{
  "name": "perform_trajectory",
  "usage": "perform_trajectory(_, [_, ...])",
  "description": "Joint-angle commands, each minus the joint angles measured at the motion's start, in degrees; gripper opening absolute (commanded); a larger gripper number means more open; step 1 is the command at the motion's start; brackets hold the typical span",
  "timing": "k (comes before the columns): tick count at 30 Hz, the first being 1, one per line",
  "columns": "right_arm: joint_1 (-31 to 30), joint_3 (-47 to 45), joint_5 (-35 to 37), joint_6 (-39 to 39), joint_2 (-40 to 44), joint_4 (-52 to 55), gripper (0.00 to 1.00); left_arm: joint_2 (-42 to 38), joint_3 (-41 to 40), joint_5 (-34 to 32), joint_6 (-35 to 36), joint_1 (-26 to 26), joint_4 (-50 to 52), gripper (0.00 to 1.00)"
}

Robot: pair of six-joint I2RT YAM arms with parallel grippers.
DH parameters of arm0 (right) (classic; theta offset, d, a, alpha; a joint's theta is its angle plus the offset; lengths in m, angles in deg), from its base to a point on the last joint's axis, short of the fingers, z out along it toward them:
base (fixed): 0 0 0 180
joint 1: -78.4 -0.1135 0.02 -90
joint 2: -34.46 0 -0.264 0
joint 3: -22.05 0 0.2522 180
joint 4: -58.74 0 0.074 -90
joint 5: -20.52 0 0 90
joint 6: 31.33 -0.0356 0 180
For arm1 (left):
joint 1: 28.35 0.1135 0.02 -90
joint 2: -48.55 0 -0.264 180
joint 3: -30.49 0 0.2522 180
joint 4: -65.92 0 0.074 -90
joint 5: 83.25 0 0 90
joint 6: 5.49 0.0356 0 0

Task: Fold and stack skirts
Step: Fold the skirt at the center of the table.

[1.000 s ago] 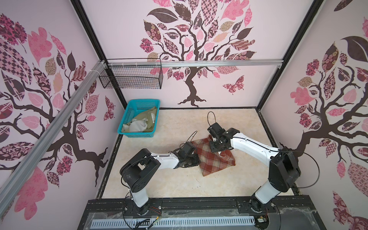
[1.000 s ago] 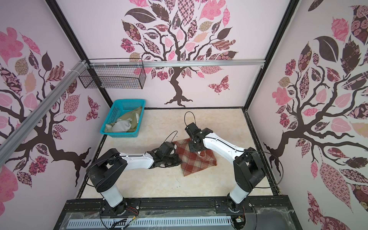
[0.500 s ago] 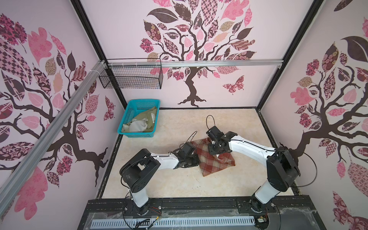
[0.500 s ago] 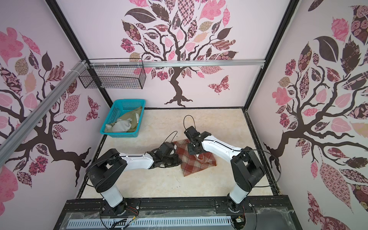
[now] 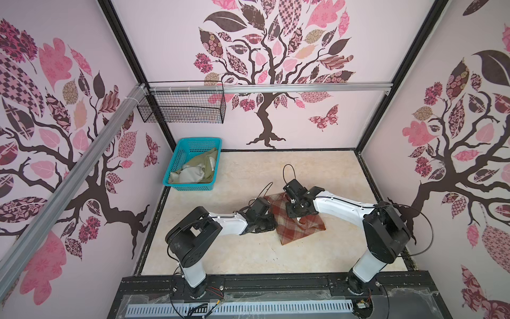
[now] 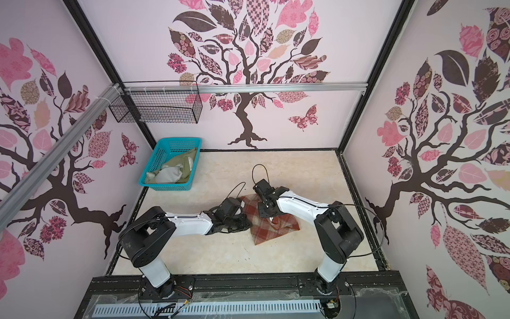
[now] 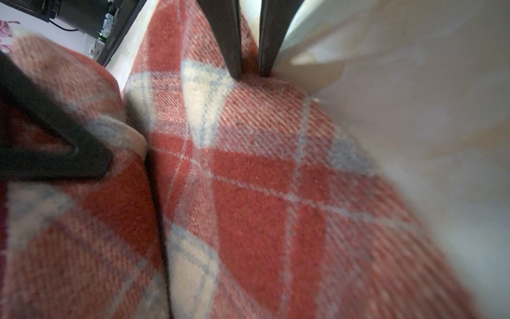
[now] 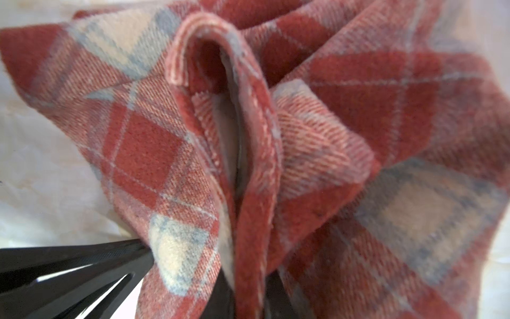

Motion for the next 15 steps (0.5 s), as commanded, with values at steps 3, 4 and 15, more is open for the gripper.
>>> perform_trajectory(3, [-0.7, -0.7, -2.0, -1.5, -2.3, -1.9, 0.13, -0.4, -2.0, 0.3, 0.5, -0.3, 1.7, 0.16])
perform_trajectory(4, [-0.8, -0.8, -2.3, -1.5, -2.4, -2.2, 0.15, -0.5, -2.0, 0.2, 0.6, -0.3, 1.6, 0.16])
perform_trajectory(15, [-0.9, -2.1, -7.8, -3.0, -0.4, -5.6, 0.47, -2.4, -2.0, -0.8, 0.8, -0.3, 3.1, 0.16])
